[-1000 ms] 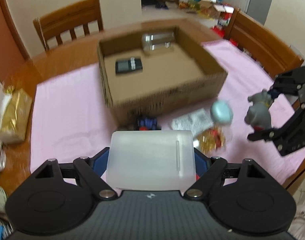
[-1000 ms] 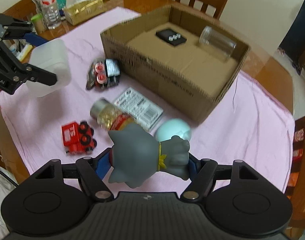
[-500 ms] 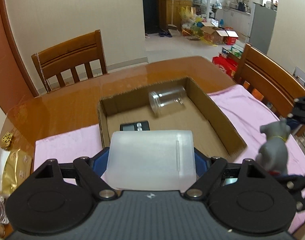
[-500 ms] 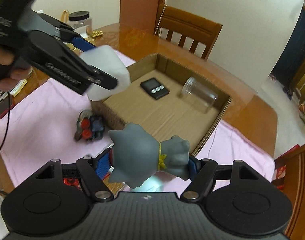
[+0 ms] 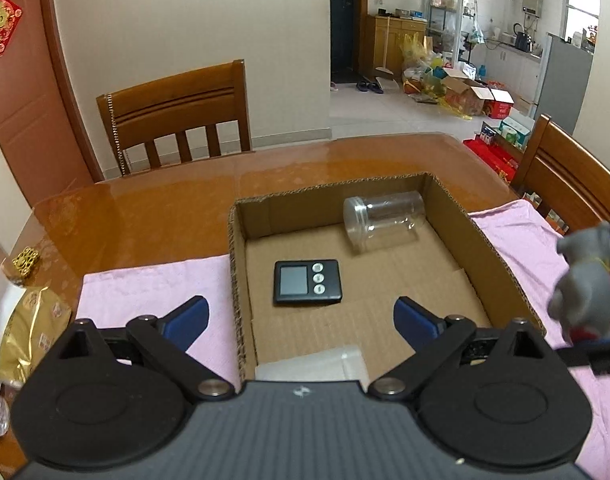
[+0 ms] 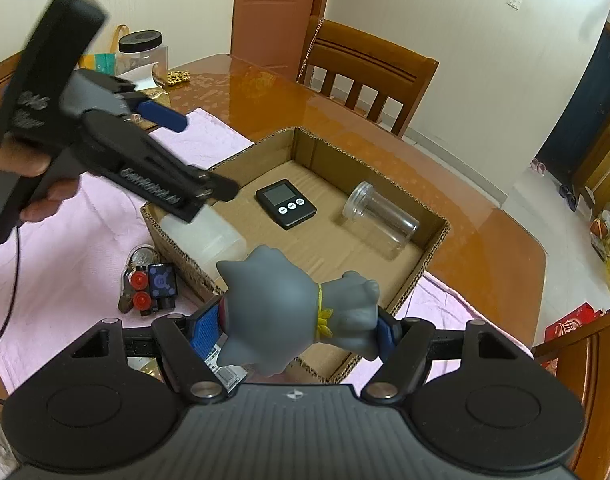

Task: Organize rigid objects
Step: 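Carry white box and cat figurine into the cardboard box and release both, then move right gripper toward the light blue round case while left returns over cloth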

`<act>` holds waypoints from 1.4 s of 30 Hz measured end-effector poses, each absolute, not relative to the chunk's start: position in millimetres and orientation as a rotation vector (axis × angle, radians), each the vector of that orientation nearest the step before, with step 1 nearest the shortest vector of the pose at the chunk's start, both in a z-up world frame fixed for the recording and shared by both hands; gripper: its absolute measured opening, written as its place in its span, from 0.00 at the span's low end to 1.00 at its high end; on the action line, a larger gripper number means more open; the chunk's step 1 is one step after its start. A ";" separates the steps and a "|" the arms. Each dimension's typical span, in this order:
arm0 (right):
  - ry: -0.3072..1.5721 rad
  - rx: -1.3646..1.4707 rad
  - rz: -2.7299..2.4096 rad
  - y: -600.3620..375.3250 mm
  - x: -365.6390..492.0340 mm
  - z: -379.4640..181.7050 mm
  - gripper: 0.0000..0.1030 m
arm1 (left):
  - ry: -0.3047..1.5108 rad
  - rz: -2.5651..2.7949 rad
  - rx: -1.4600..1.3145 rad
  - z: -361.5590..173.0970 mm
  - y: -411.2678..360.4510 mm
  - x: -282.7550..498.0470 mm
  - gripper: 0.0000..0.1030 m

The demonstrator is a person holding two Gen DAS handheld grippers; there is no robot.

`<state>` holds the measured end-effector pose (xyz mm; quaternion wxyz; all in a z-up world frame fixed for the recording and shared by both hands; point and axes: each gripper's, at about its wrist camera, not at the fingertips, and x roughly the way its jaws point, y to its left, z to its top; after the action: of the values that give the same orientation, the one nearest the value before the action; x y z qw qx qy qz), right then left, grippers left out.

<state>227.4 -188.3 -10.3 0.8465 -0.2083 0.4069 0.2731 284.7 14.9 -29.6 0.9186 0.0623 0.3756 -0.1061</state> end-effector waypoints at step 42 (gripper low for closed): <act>0.954 -0.281 0.391 -161.1 356.6 -42.6 1.00 | 0.817 0.039 -0.032 -53.3 95.9 181.2 0.99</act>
<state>356.6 -161.1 -42.6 0.8606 -0.1338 0.4546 0.1865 181.2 95.9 -53.3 0.9174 -0.0158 0.3972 0.0190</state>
